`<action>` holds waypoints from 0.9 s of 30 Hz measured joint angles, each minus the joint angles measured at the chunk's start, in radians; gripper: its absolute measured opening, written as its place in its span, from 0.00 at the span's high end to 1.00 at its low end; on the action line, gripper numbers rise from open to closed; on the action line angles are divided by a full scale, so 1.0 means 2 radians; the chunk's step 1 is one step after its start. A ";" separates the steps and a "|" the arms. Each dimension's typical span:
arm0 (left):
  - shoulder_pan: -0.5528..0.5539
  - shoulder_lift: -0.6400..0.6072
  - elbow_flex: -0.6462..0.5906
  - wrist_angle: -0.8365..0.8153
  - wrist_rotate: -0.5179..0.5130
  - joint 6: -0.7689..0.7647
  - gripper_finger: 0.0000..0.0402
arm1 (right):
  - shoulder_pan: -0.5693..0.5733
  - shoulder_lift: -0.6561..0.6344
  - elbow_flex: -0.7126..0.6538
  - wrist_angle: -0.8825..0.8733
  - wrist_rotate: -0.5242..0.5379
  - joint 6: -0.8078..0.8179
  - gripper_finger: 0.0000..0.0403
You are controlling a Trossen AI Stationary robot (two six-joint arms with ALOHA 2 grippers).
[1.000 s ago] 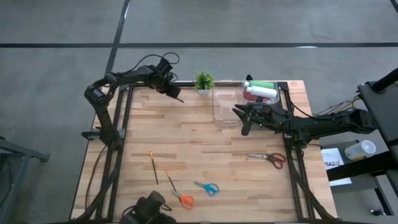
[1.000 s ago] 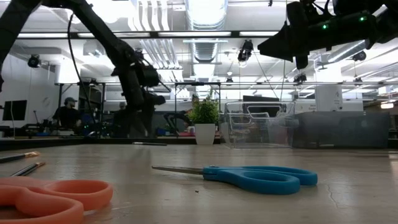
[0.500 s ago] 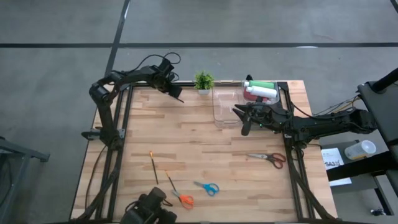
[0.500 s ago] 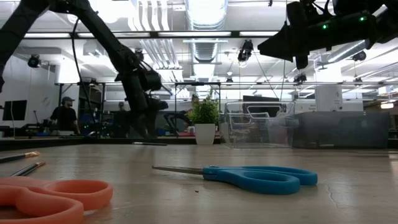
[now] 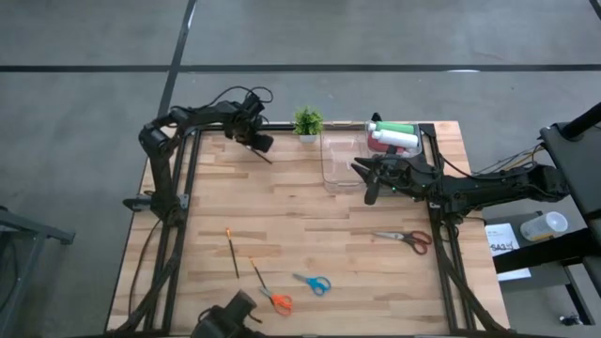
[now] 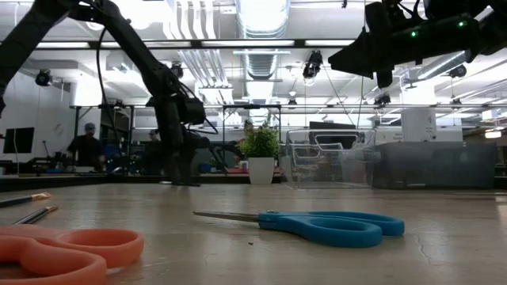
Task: Pick & Place Paint Supplies
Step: Put the silver paintbrush into the black bin
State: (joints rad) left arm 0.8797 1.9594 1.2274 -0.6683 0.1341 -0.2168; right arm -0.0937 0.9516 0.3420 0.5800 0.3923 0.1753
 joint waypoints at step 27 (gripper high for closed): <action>-0.271 -0.058 -0.080 -0.038 -0.047 -0.272 0.61 | 0.000 0.000 0.000 0.000 0.000 0.000 0.73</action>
State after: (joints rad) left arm 0.3385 1.8435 1.0664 -0.7442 0.0399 -0.7612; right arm -0.0937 0.9516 0.3420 0.5801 0.3924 0.1753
